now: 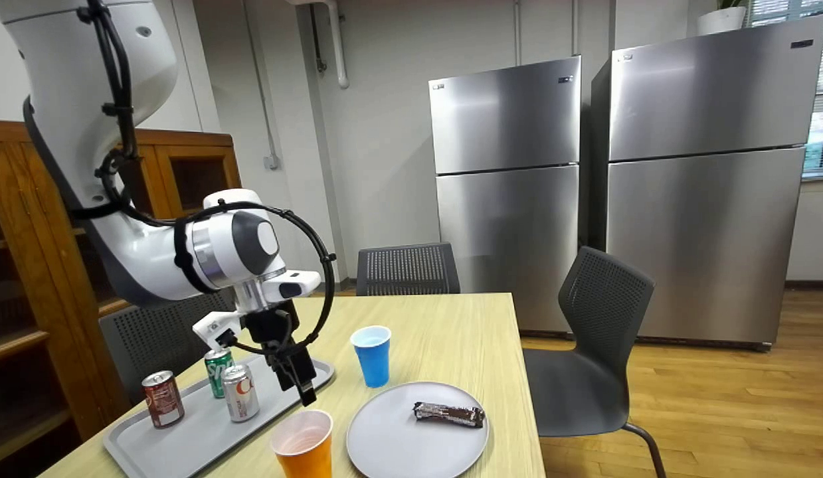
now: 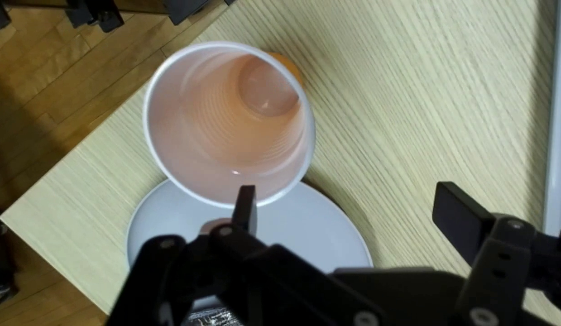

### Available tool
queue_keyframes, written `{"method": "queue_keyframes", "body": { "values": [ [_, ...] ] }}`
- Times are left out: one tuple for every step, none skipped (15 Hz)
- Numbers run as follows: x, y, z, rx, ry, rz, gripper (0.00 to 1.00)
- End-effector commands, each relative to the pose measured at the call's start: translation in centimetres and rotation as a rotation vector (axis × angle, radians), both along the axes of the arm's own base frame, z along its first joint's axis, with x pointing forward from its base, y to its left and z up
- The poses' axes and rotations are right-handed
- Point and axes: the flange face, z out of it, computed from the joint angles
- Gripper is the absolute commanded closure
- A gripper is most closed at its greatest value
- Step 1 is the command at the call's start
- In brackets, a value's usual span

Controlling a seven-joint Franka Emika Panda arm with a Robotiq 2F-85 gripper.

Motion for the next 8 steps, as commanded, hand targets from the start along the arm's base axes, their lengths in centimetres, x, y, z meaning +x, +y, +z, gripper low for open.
{"method": "queue_keyframes", "body": {
  "values": [
    [1.3,-2.2,2.1,0.015,-0.033,-0.058,0.0],
    [1.8,-3.0,2.2,0.013,-0.043,-0.079,0.0],
    [2.2,-3.7,2.4,0.011,-0.051,-0.094,0.0],
    [2.7,-4.7,2.4,0.009,-0.06,-0.117,0.0],
    [3.1,-5.5,2.4,0.008,-0.066,-0.139,0.0],
    [3.6,-6.4,2.4,0.009,-0.071,-0.167,0.0],
    [4.0,-7.3,2.4,0.005,-0.077,-0.191,0.0],
    [4.5,-8.3,2.2,0.003,-0.082,-0.218,0.0]
  ]
}}
